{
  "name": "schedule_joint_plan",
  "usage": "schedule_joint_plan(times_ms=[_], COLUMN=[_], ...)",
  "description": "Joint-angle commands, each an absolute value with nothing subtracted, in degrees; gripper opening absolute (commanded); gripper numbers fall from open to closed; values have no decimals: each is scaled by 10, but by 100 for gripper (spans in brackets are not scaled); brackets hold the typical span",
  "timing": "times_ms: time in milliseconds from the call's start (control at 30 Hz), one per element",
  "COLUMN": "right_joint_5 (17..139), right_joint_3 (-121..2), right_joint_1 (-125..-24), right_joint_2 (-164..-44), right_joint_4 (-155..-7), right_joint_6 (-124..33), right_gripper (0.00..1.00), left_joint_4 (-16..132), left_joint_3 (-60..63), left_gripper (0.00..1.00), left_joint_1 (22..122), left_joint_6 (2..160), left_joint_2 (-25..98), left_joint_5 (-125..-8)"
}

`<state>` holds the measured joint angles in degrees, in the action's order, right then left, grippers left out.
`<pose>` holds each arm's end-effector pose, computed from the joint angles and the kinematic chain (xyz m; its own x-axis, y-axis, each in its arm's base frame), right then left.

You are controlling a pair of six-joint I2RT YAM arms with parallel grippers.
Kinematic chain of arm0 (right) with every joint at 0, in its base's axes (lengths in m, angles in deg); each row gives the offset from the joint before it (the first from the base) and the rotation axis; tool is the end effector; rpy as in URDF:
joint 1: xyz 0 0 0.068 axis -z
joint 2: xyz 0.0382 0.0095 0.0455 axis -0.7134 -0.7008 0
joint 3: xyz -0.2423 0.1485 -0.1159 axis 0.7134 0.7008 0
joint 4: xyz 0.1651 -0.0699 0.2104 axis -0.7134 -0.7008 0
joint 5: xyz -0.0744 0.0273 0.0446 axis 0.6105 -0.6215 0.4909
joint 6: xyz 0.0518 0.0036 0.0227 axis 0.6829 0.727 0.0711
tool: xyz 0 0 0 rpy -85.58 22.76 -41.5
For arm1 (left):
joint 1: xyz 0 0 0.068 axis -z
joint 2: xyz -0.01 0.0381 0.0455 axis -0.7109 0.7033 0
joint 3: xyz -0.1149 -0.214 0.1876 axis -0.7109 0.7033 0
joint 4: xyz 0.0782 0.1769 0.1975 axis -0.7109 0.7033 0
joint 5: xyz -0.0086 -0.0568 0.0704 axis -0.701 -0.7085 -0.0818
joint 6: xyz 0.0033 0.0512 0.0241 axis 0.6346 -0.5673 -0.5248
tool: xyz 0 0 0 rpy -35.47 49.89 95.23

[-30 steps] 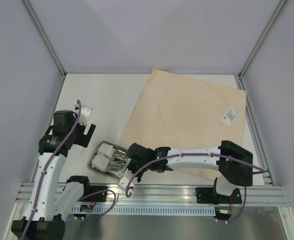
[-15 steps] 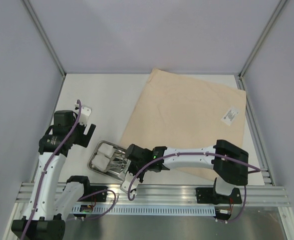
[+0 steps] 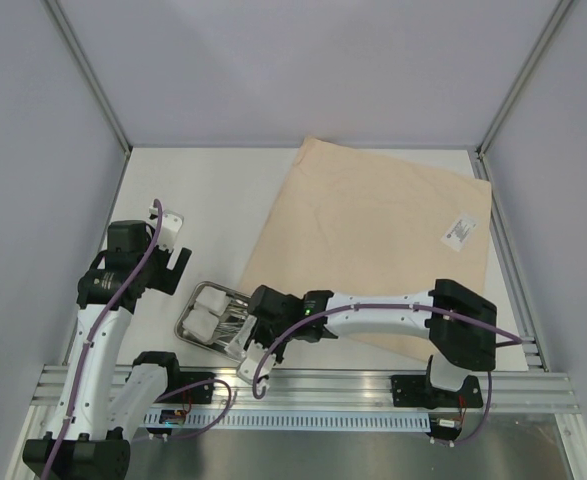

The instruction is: Prepare the surgical pack

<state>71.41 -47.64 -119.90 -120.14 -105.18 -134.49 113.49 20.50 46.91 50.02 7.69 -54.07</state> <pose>0.0898 0.3567 0.2198 0.9288 -0.2496 -0.2740 -0.3585 -0.7927 -0.4931 0.1443 -0.0011 0.3363 -0.6965 0.3515 -0.6255 0.2229 0.9346 0.2770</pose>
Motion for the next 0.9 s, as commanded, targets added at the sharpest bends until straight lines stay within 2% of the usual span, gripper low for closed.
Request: schedule_joint_plan(times_ms=[0,133,267,333,433,533,567,633,667,733,767,867], right_joint_5=[723,719,795,874,1000,1125,1133,1105,1085,1063,1042,897], right_joint_3=[-494,-478,-435,-413,-418,-447,-456,-471,-477,-480,-478,-477], right_joint_1=[-1197,-1174,-1125,-1071,-971,-848,-771,-686,-607,-535,-466,-334], right_joint_2=[-1165,-1119,-1061,-1027,-997,-983,-983,-991,-994,-1014,-1024,-1076], right_joint_4=[-1050,-989,-876,-815,-822,-904,-935,-1014,-1034,-1076,-1085,-1086], right_joint_6=[-1324,-1227,-1076,-952,-784,-621,-575,-466,-435,-381,-338,-247], right_gripper=[33,33,33,37,38,51,56,58,62,68,70,70], left_joint_4=[1130,1128,1130,1130,1130,1132,1132,1133,1134,1134,1134,1134], left_joint_3=[206,207,206,206,206,204,203,203,203,203,203,204], left_gripper=[100,100,100,100,100,100,100,100,100,100,100,100], left_joint_1=[464,464,464,464,464,464,464,464,464,464,464,464], left_joint_6=[506,506,506,506,507,506,507,507,506,506,506,506], left_joint_2=[71,71,69,69,70,70,71,71,71,72,73,76], left_joint_5=[-537,-538,-539,-540,-543,-546,-547,-550,-552,-552,-552,-552])
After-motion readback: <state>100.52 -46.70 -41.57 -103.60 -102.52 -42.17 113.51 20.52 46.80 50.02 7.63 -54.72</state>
